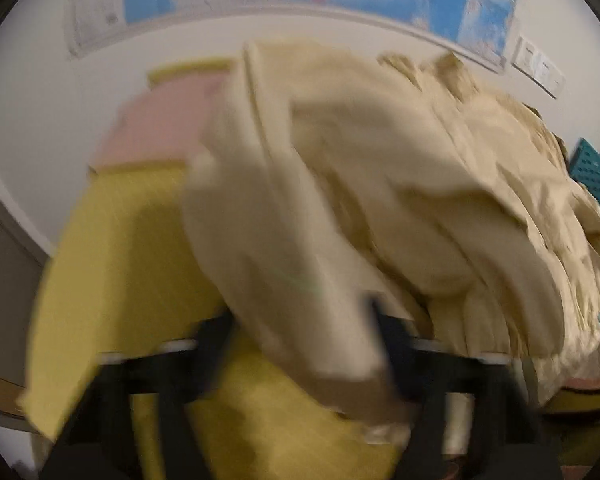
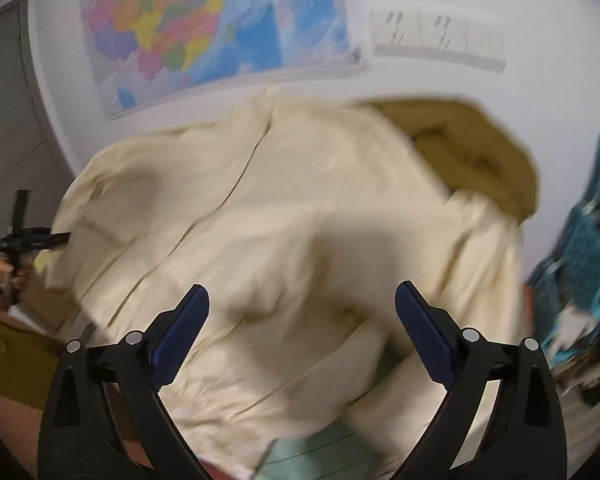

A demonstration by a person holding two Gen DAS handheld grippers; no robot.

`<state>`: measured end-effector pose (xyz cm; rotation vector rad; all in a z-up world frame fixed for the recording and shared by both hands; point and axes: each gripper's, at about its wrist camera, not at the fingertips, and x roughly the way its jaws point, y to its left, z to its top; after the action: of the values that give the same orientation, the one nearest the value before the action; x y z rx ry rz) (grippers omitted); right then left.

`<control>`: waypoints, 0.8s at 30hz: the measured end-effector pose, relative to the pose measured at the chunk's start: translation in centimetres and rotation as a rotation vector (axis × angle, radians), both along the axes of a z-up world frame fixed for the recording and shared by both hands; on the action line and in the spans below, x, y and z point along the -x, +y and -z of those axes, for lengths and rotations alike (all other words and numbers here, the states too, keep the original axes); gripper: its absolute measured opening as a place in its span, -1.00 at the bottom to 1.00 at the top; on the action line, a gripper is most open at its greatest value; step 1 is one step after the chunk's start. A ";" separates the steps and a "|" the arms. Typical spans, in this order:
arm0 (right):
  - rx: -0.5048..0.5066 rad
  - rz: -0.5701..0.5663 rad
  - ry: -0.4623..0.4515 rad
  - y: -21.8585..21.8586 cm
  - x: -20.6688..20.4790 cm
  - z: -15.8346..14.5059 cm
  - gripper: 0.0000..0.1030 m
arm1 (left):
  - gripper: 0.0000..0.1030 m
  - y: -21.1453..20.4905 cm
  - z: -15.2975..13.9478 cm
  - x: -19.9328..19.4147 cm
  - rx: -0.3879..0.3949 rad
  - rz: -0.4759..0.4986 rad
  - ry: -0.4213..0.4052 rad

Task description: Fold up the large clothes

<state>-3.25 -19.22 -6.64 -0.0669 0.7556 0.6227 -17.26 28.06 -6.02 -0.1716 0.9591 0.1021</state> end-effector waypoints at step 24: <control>0.144 0.019 -0.069 2.1 5.0 8.8 0.80 | 0.71 -10.9 4.2 2.0 -0.286 0.346 -0.131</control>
<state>-8.20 -17.12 -15.42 -0.2118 0.7330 0.5446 -19.25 17.18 -10.22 0.2489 0.8210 -0.0901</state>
